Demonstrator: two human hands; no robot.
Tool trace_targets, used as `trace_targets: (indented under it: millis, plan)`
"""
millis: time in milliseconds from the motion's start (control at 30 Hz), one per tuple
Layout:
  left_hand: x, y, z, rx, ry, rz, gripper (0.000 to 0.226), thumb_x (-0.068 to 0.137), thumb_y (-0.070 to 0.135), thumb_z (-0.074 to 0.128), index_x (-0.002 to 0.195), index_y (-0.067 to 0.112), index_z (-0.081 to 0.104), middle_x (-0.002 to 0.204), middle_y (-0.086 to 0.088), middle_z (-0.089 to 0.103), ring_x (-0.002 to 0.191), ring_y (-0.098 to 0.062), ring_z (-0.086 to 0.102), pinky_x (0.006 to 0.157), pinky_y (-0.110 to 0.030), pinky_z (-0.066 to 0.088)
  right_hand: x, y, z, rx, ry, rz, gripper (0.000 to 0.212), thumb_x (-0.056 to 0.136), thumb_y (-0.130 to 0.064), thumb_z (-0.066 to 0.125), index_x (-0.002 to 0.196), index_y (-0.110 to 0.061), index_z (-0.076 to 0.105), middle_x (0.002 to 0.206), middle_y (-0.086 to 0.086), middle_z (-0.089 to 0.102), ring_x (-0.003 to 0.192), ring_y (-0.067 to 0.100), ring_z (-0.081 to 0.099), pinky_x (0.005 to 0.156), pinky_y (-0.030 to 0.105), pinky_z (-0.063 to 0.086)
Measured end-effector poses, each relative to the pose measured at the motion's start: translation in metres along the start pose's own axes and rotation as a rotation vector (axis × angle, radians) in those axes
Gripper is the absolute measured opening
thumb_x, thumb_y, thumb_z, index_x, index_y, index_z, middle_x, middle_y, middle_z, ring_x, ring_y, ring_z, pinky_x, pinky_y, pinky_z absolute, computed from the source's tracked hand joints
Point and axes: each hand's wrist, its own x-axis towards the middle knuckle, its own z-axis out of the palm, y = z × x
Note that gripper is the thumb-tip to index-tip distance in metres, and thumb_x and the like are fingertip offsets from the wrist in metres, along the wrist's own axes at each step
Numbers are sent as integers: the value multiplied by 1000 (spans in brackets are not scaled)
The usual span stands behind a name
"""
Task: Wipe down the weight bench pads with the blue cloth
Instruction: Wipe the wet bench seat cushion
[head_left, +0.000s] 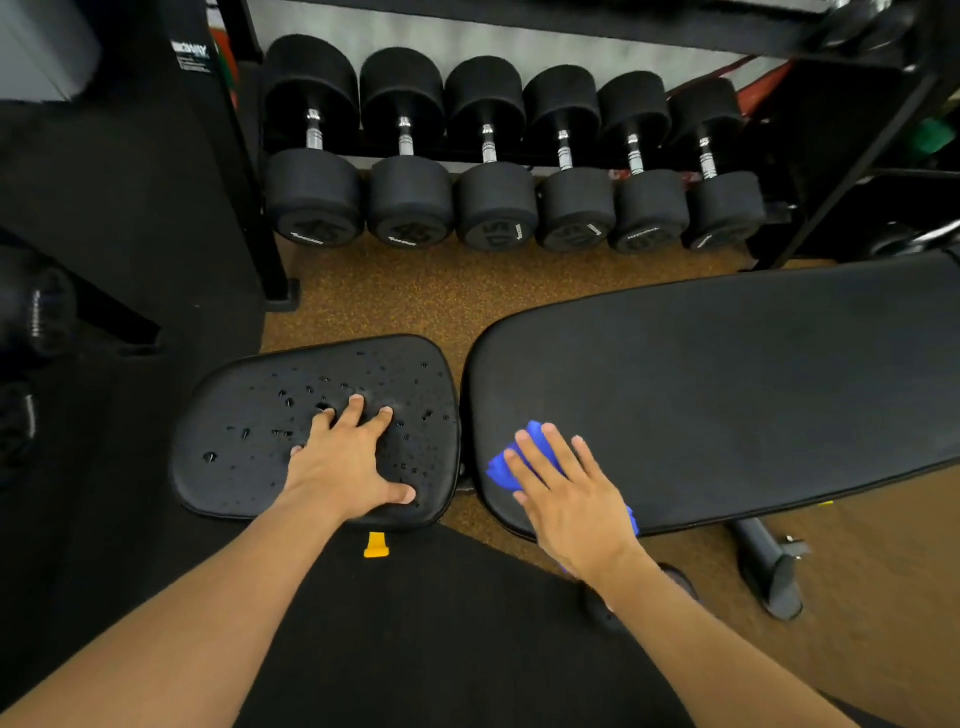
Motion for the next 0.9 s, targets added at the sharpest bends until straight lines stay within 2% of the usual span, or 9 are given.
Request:
trace_targets:
  millis: [133,233,333,400,500,633,733,833,900]
  plan:
    - [0,-1,3,-7,34,6,121,64,80,73,160,45,8,170,8,-3,153,-33,3,112,-60,38,6,29,-5,7,80,147,53,105,-40,31,152,-20,42,161,2,35,151,33,24,118,56,27]
    - [0,-2,0,5,21,6,123,63,80,74,160,44,9,170,6,-1,153,-35,4,113,-60,37,55,23,-11,47,108,229,51,107,-36,30,154,-19,37,163,2,28,152,34,14,120,56,23]
    - [1,-4,1,15,29,19,123,62,80,75,160,43,10,170,6,1,153,-36,6,113,-59,37,99,5,-15,59,107,255,55,107,-41,25,158,-20,27,166,2,18,153,35,4,122,54,15]
    - [0,-4,2,3,37,33,123,62,79,76,160,43,11,170,6,2,153,-36,6,113,-58,37,108,-7,-18,61,100,250,56,108,-44,23,158,-20,25,167,2,17,154,35,2,122,53,13]
    - [-1,-2,2,8,43,43,124,61,79,77,160,42,12,170,5,5,153,-36,9,112,-58,38,83,-20,-7,2,136,189,52,106,-41,29,153,-20,40,162,3,32,152,37,17,120,53,23]
    - [2,-4,4,22,52,55,127,56,80,78,160,41,16,169,3,10,151,-36,14,110,-58,39,31,-24,13,-29,140,62,55,101,-44,25,142,-25,56,152,0,49,145,35,37,113,53,37]
    - [4,-7,9,40,84,76,126,56,82,76,160,41,17,169,2,12,150,-37,16,111,-57,39,44,-8,4,-38,223,182,49,102,-45,30,142,-29,54,153,-5,47,144,33,37,110,50,39]
    - [7,-11,12,66,90,99,129,54,86,74,160,40,18,169,-1,15,150,-39,18,115,-57,35,90,-2,-9,18,297,346,45,106,-42,33,147,-27,44,159,-5,35,148,33,26,105,44,39]
    - [10,-13,11,83,106,113,133,48,90,71,160,40,21,167,-1,22,150,-38,21,116,-56,34,110,-12,-11,20,295,354,45,105,-40,34,147,-26,42,160,-5,33,148,33,22,105,42,36]
